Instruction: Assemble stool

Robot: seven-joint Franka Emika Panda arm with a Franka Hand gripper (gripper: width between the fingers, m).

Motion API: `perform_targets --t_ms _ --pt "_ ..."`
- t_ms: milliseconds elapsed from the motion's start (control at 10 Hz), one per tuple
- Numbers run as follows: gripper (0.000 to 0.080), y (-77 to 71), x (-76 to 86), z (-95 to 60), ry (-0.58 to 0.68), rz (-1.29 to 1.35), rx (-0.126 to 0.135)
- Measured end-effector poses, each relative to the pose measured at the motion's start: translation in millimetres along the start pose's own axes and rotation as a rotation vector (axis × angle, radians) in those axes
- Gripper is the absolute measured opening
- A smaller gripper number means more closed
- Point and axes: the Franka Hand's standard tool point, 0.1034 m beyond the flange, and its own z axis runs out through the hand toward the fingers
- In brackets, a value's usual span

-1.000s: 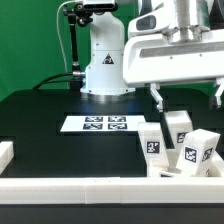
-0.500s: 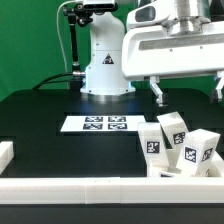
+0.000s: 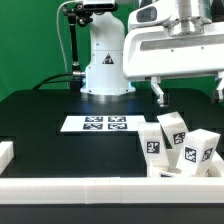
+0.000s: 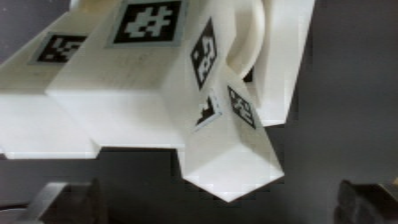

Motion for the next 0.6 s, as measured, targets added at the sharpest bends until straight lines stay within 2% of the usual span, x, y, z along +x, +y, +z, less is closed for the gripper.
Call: perform_targets --t_ms 300,600 --pt "0.0649 -2.2 0.7 -1.6 -0.002 -0.092 0.003" --pt "0.0649 -2.9 -6.0 2.1 -0.082 -0.090 0.003"
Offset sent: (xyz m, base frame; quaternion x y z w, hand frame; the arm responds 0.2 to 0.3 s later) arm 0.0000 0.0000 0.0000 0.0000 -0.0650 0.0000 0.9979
